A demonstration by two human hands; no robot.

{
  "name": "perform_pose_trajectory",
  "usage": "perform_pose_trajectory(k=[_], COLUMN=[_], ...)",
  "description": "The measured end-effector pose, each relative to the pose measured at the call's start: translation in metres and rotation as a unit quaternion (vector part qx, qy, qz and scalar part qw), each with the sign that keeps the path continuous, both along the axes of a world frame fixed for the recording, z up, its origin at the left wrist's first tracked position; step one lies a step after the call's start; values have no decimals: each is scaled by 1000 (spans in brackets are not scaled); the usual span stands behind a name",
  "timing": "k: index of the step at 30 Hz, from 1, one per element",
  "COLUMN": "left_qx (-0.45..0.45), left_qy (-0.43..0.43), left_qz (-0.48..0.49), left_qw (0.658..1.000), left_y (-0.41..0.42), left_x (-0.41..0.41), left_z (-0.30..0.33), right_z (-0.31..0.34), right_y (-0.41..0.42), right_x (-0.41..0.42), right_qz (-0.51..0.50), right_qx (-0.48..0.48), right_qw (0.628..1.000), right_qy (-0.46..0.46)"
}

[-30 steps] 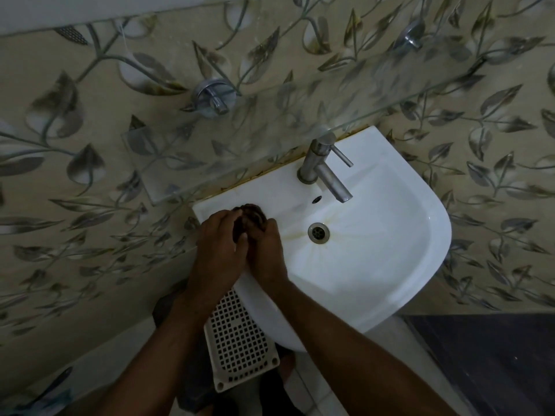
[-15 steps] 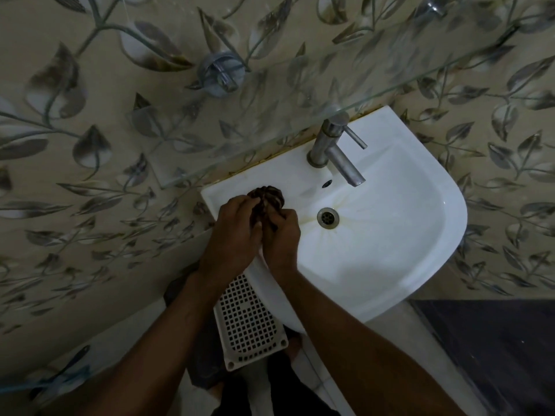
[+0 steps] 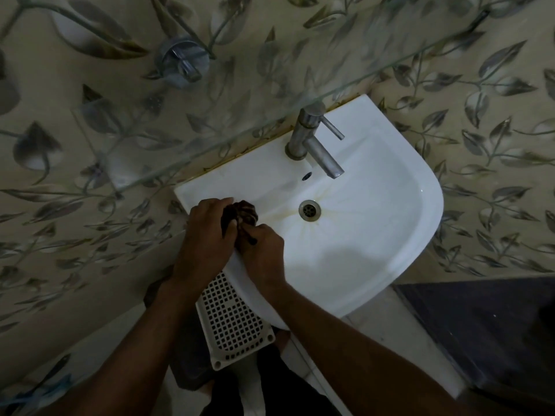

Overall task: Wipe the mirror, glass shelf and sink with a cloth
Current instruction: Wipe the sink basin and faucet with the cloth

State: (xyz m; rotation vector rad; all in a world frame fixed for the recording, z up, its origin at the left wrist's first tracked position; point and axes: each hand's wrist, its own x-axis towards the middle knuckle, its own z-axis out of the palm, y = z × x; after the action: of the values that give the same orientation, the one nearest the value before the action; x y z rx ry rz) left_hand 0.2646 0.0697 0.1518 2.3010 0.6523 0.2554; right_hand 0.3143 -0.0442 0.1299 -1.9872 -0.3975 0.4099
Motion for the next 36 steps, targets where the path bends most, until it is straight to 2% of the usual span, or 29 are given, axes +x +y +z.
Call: perform_pose_trajectory(k=[2, 5, 8, 11, 14, 17, 22, 25, 28, 33, 36], left_qx=[-3, -3, -17, -18, -12, -15, -18, -20, -28, -39, -37], left_qy=[-6, 2, -9, -18, -23, -26, -14, -6, 4, 6, 11], left_qz=[8, 4, -12, -9, -7, -2, -40, -57, -60, -70, -76], left_qw=[1000, 1000, 1000, 1000, 1000, 1000, 999, 998, 998, 997, 996], left_y=[-1, -6, -9, -9, -5, -5, -26, -36, -42, -45, -47], left_x=[0, 3, 0, -5, -7, -8, -2, 0, 1, 5, 7], left_z=[-3, -7, -3, 2, 3, 1, -2, -3, -5, -8, -7], right_z=[1, -6, -14, -14, -3, -1, -8, -2, 2, 10, 6], right_y=[-3, -6, -4, -2, -8, -20, -58, -101, -132, -93, -77], right_x=[4, 25, 36, 33, 18, 10, 40, 68, 83, 32, 19], right_qz=[19, 34, -6, -16, 35, 97, 152, 177, 132, 161, 136], right_qx=[1, -80, -114, -122, -122, -122, -248, -316, -381, -298, -267], right_qw=[1000, 996, 993, 992, 992, 987, 956, 931, 914, 938, 952], right_qy=[10, -26, 27, 42, -22, -29, 42, 43, 42, 67, 66])
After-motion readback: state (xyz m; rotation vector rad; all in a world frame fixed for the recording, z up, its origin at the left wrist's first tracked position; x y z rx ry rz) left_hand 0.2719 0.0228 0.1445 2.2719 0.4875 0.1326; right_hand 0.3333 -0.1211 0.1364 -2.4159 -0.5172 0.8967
